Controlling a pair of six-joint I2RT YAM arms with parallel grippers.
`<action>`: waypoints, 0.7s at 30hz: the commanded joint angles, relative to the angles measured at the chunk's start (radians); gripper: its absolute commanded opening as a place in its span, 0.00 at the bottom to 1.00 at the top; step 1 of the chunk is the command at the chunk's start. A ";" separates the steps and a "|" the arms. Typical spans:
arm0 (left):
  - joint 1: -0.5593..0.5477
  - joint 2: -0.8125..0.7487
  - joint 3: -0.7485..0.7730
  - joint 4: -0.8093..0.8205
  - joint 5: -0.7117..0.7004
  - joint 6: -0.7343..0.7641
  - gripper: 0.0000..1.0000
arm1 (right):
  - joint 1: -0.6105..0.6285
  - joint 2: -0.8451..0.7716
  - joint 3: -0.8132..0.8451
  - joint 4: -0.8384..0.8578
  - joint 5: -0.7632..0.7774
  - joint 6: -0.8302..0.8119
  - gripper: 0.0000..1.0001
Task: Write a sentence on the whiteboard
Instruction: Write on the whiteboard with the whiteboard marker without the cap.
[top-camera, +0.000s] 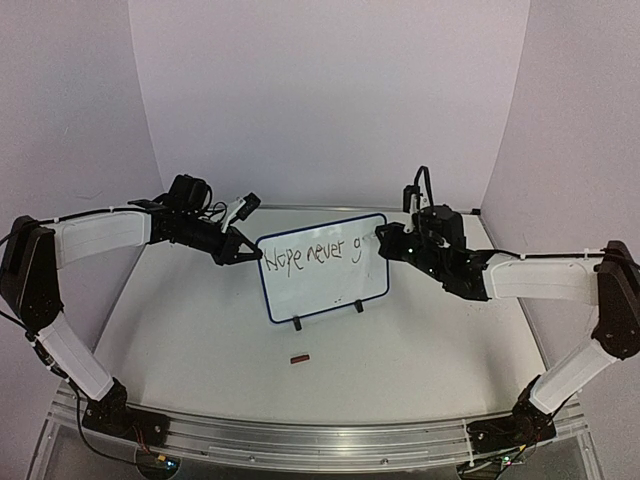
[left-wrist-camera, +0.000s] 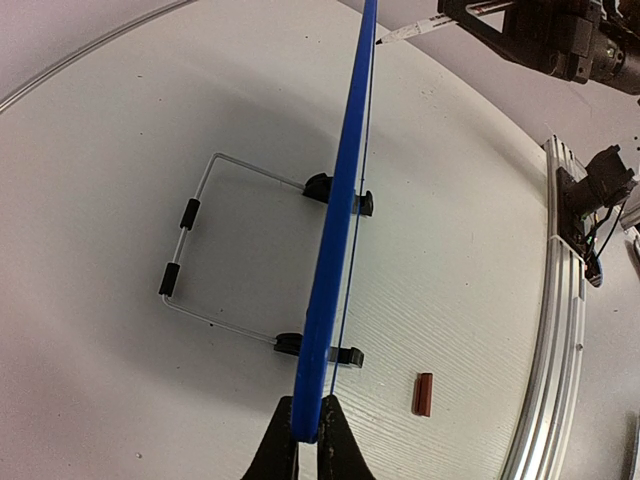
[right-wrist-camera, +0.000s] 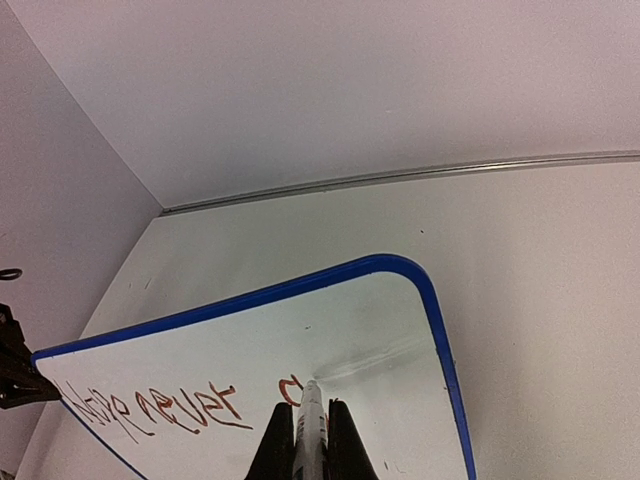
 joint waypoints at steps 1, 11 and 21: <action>-0.006 0.023 0.003 -0.024 -0.071 0.051 0.00 | 0.002 0.021 0.045 0.004 0.029 -0.016 0.00; -0.007 0.024 0.003 -0.024 -0.073 0.051 0.00 | 0.002 0.034 0.031 -0.026 0.034 -0.004 0.00; -0.006 0.022 0.003 -0.024 -0.073 0.050 0.00 | 0.002 0.028 0.006 -0.042 0.030 0.011 0.00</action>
